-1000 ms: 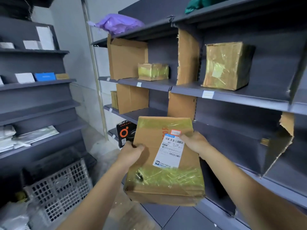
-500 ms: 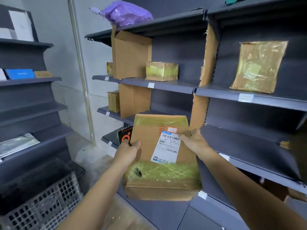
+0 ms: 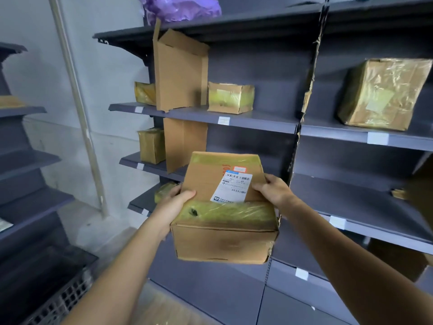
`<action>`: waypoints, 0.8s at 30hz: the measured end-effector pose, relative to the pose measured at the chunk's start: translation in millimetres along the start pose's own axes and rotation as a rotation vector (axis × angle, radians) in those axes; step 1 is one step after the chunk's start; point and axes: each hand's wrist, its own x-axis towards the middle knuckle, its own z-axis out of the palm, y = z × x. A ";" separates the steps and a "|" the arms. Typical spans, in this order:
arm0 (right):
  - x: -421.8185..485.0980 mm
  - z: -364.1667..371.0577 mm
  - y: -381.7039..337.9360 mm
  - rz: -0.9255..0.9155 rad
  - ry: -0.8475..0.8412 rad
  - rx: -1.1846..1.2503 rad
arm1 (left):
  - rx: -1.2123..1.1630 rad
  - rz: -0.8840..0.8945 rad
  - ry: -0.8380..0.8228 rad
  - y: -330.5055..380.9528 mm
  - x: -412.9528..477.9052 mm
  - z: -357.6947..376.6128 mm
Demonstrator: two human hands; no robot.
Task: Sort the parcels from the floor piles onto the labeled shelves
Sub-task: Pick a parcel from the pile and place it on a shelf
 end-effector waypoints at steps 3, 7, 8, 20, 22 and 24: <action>27.8 11.5 -2.1 0.013 0.030 0.017 | -0.065 0.016 -0.123 0.5 33.3 -12.0; 69.5 21.1 -3.1 0.041 0.033 0.095 | -0.080 0.063 -0.245 2.0 79.8 -17.5; 80.7 23.5 -3.4 0.050 0.037 0.098 | -0.031 0.094 -0.280 3.1 91.2 -18.9; 188.6 42.9 27.6 0.116 0.133 0.112 | 0.264 0.213 -0.343 1.8 207.5 -15.7; 190.6 47.3 19.2 0.104 0.117 0.136 | 0.302 0.235 -0.316 4.0 223.1 -15.4; 197.6 51.2 16.4 0.076 0.106 0.102 | 0.351 0.255 -0.275 6.1 241.6 -14.1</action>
